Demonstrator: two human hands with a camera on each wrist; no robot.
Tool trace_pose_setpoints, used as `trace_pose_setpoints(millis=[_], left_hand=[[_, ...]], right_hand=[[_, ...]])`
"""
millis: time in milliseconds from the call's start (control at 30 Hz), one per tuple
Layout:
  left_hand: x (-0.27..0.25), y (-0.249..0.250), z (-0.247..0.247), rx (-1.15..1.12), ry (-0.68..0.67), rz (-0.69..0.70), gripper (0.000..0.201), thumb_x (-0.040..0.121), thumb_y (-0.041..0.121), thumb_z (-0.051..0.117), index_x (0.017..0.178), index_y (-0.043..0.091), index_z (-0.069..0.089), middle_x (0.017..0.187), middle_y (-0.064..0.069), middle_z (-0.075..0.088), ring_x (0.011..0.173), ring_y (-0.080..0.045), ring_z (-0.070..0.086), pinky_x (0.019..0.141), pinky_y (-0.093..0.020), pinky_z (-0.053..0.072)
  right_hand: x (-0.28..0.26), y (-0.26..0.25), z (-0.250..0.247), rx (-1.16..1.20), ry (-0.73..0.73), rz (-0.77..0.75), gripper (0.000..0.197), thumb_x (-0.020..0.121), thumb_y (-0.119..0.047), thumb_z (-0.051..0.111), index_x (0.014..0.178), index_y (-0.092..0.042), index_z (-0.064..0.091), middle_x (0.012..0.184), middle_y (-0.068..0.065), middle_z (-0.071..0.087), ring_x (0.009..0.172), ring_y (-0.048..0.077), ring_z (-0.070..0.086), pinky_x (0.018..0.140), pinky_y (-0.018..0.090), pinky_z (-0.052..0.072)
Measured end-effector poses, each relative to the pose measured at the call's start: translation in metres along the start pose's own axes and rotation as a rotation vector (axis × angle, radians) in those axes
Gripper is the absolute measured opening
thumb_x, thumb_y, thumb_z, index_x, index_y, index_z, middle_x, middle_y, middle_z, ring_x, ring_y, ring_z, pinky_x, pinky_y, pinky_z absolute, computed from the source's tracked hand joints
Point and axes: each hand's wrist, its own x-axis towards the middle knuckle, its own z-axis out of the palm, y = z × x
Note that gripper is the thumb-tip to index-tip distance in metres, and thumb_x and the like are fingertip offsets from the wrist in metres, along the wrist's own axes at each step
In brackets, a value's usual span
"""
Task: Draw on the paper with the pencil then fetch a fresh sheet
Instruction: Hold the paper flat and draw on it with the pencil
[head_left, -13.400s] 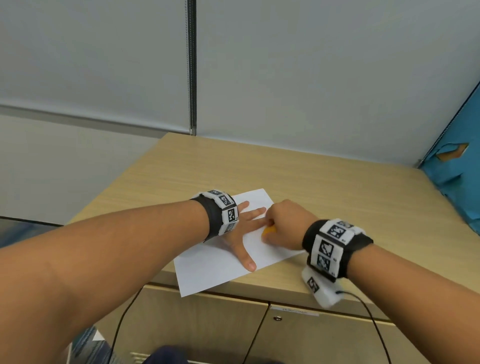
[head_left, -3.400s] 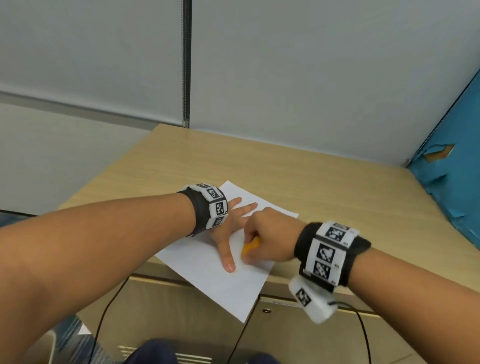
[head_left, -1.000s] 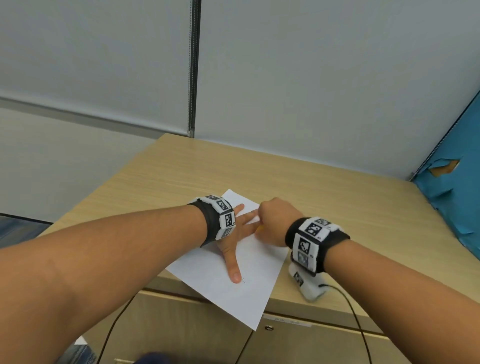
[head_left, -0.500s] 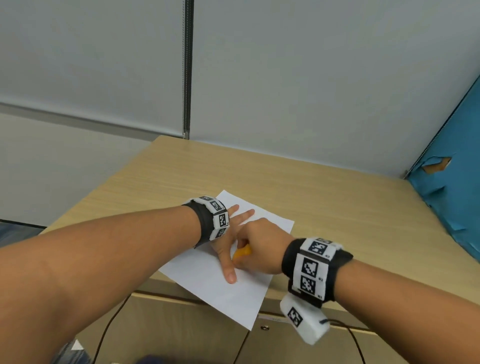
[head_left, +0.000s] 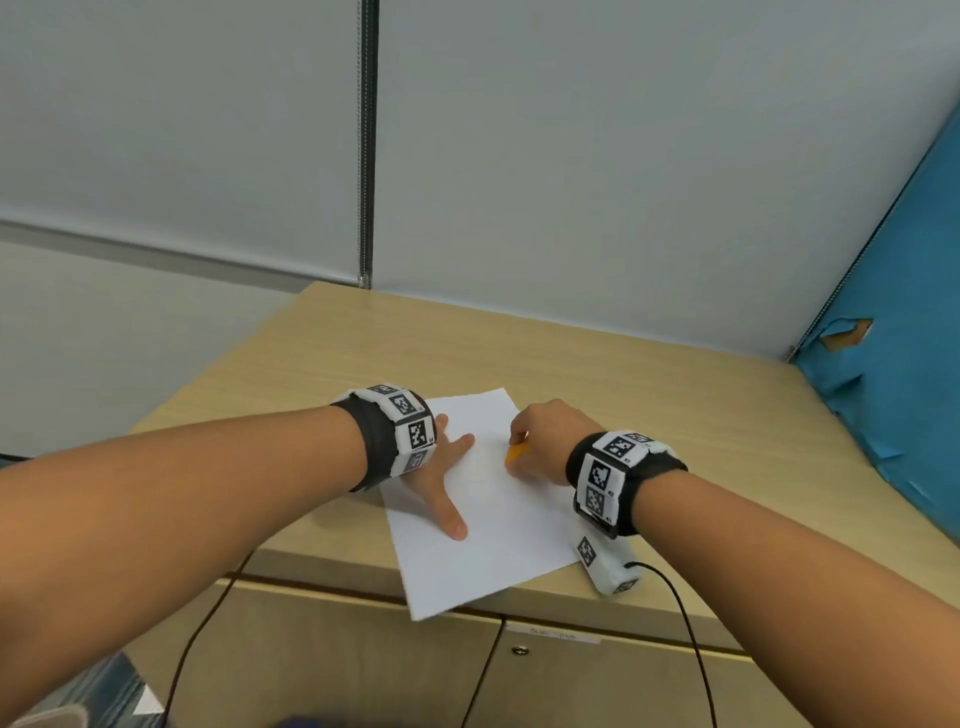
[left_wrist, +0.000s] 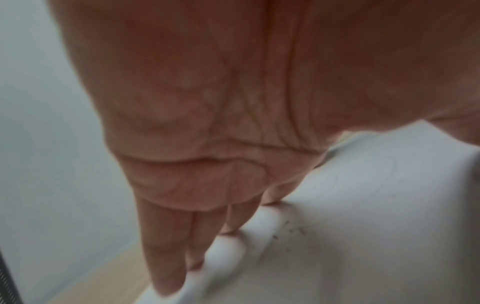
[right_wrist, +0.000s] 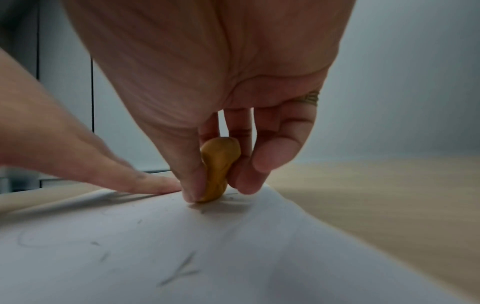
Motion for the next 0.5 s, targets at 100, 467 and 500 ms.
trace_pose_setpoints(millis=[100, 467, 500], left_hand=[[-0.008, -0.001, -0.001, 0.062, 0.012, 0.033, 0.128, 0.070, 0.085, 0.058, 0.155, 0.030, -0.019, 0.166, -0.015, -0.011, 0.150, -0.039, 0.014, 0.117, -0.054, 0.017], [0.029, -0.006, 0.014, 0.015, 0.086, 0.251, 0.145, 0.047, 0.095, 0.059, 0.148, 0.042, -0.031, 0.159, 0.011, -0.036, 0.148, -0.032, -0.028, 0.116, -0.067, -0.006], [0.030, -0.006, 0.014, 0.013, 0.089, 0.253, 0.142, 0.051, 0.093, 0.060, 0.148, 0.041, -0.031, 0.159, 0.011, -0.036, 0.148, -0.033, -0.028, 0.116, -0.066, -0.007]], right_hand=[[0.010, 0.003, 0.003, 0.011, 0.007, -0.023, 0.025, 0.086, -0.031, 0.068, 0.109, -0.023, 0.075, 0.114, 0.002, 0.067, 0.098, 0.027, 0.067, 0.086, 0.034, 0.058], [-0.017, 0.010, 0.002, -0.025, -0.050, -0.076, 0.023, 0.087, -0.035, 0.070, 0.100, -0.016, 0.074, 0.099, 0.003, 0.068, 0.090, 0.026, 0.066, 0.079, 0.037, 0.059], [-0.026, 0.006, 0.005, -0.017, -0.057, -0.120, 0.023, 0.086, -0.035, 0.071, 0.098, -0.016, 0.074, 0.097, 0.002, 0.069, 0.089, 0.025, 0.065, 0.079, 0.037, 0.058]])
